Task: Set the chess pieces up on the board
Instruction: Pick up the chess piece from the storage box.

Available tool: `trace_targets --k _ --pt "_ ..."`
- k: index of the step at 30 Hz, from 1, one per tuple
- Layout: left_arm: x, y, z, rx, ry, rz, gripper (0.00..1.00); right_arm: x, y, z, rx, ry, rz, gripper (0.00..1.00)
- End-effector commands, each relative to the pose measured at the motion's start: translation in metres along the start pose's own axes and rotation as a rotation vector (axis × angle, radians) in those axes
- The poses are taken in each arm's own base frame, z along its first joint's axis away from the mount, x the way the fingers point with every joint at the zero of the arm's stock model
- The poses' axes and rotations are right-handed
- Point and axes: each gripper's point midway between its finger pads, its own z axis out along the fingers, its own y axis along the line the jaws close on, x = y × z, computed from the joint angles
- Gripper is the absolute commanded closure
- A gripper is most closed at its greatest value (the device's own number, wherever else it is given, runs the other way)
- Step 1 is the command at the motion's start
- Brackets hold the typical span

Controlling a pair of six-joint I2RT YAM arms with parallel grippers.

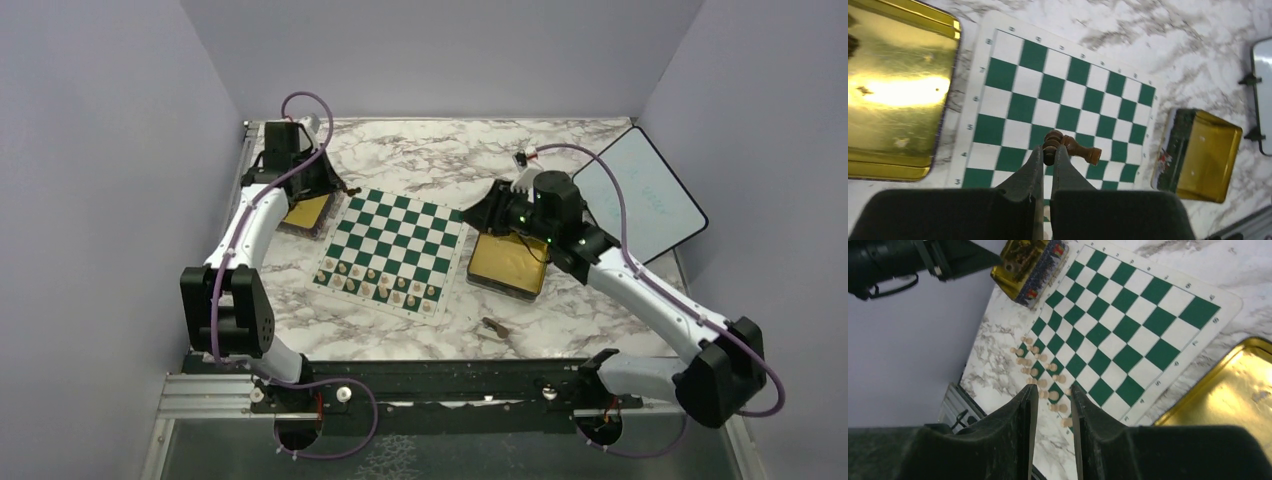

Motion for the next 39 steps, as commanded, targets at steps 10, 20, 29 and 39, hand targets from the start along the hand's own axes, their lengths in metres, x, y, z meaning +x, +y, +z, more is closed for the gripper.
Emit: trace_targets --k 10,20,29,39 --pt "0.064 -0.098 -0.019 0.404 0.049 0.071 1.00 -0.002 0.047 0.104 -0.074 0.066 -0.035 0.52" --pt "0.077 -0.096 -0.017 0.432 0.060 0.060 1.00 0.020 0.047 0.127 0.059 0.109 -0.194 0.51" --pt "0.077 -0.102 -0.021 0.464 0.053 0.055 1.00 0.034 0.039 0.137 0.171 0.117 -0.326 0.54" --pt "0.078 -0.100 -0.020 0.457 0.055 0.054 1.00 0.039 0.046 0.147 0.166 0.106 -0.353 0.54"
